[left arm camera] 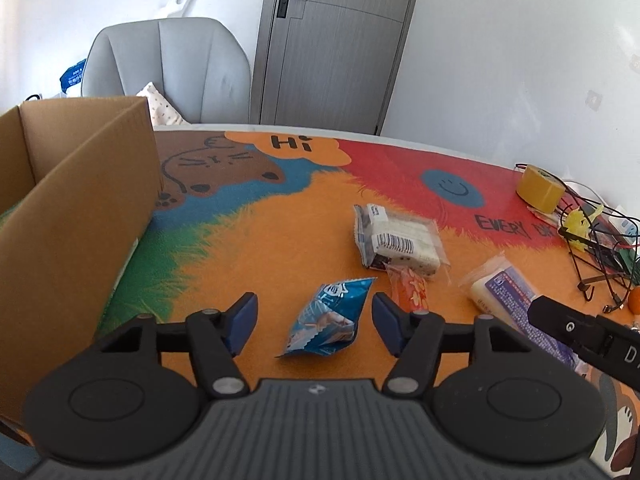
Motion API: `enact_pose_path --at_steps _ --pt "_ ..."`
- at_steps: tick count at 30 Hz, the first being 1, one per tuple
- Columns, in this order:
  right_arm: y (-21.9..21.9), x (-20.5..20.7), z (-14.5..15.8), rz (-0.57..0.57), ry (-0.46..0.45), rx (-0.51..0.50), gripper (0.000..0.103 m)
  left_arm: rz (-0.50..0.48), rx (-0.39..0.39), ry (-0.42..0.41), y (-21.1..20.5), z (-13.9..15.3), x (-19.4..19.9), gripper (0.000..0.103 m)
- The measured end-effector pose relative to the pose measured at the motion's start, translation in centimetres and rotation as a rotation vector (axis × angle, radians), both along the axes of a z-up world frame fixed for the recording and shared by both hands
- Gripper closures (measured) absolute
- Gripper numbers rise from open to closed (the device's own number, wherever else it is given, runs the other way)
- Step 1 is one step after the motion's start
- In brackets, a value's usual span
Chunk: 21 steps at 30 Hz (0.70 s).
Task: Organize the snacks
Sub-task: 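Grasp blue-white wrapper with left gripper while right grasps purple-wrapped bread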
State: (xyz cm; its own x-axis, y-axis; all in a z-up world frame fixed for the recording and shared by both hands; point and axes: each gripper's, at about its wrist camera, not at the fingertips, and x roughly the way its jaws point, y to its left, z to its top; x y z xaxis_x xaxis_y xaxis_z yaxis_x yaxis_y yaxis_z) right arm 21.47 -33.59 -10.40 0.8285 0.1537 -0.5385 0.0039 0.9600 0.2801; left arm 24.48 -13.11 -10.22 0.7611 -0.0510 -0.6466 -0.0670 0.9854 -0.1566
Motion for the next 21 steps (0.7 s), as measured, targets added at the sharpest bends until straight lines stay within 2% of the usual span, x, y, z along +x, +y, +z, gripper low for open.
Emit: enact_pose_path --at_steps 3,6,13,21 --pt "0.3 0.1 -0.3 -0.003 0.003 -0.012 0.036 -0.006 0.007 0.016 -0.1 -0.5 0.3 0.051" --pt "0.7 0.1 -0.5 0.003 0.005 -0.046 0.036 -0.009 0.003 0.014 -0.2 -0.6 0.1 0.068" --pt "1.7 0.0 -0.8 0.011 0.0 -0.131 0.036 -0.011 -0.001 0.009 -0.1 -0.4 -0.9 0.072" --pt "0.6 1.7 -0.1 -0.005 0.012 -0.119 0.036 -0.002 0.005 -0.021 1.0 1.0 -2.4 0.072"
